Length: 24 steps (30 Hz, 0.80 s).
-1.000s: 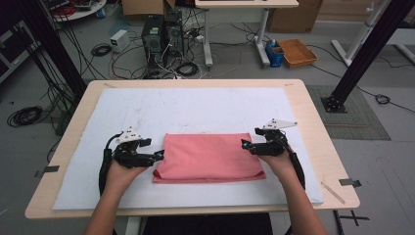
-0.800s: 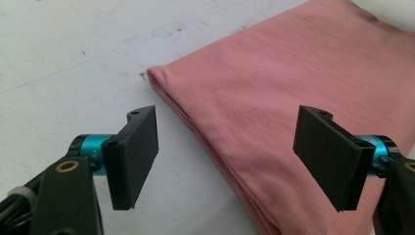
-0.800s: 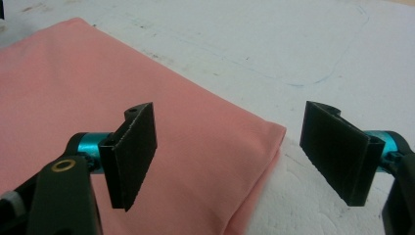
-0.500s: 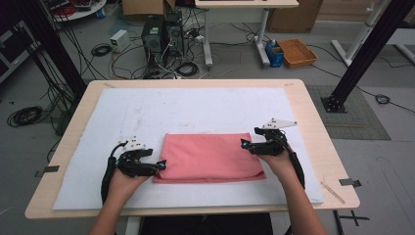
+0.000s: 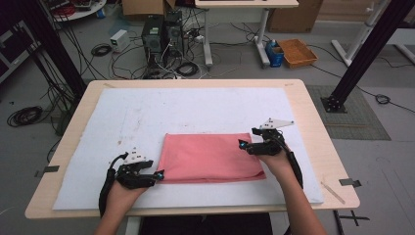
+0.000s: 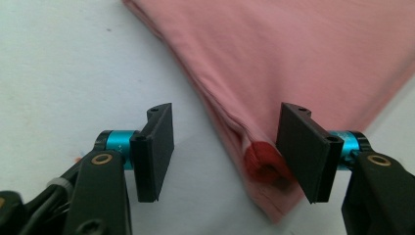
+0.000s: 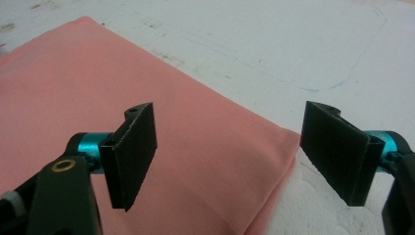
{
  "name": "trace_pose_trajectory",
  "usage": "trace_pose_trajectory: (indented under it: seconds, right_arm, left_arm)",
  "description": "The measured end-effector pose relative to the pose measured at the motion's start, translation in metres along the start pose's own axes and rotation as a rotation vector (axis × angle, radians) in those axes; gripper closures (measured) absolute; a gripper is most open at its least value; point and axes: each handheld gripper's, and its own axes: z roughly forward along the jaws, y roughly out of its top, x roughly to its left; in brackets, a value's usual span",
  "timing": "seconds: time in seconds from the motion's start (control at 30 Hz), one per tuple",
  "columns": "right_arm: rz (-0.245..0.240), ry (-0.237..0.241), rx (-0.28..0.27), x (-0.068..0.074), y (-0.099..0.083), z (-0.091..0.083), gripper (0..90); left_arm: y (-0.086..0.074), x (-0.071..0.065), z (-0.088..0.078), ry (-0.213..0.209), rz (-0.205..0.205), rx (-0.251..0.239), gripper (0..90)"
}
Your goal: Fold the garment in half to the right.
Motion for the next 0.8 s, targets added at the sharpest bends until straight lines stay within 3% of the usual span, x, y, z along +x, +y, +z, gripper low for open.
trace_pose_trajectory:
  seconds: [0.17, 0.3, 0.5, 0.63, 0.67, 0.8]
  right_arm:
    - [0.003, 0.006, -0.005, 0.0, 0.002, 0.0, 21.4]
    - [-0.02, 0.019, -0.013, 0.004, 0.007, 0.001, 21.4]
    - [-0.042, 0.034, -0.005, 0.014, 0.018, 0.006, 21.4]
    - [-0.084, 0.049, 0.0, 0.024, 0.028, 0.013, 21.4]
    - [-0.103, 0.051, 0.023, 0.032, 0.039, 0.02, 21.4]
    - [-0.13, 0.06, 0.036, 0.041, 0.052, 0.031, 21.4]
  left_arm:
    - [-0.003, -0.001, -0.004, -0.043, -0.012, 0.0, 42.9]
    - [-0.007, -0.006, -0.005, -0.108, 0.01, -0.006, 56.5]
    - [-0.009, -0.014, -0.005, -0.083, 0.055, -0.013, 58.8]
    - [-0.011, -0.015, -0.005, -0.094, 0.057, -0.024, 62.6]
    - [-0.01, -0.015, -0.005, -0.107, 0.068, -0.02, 66.4]
    - [-0.009, -0.016, -0.004, -0.126, 0.093, -0.012, 75.7]
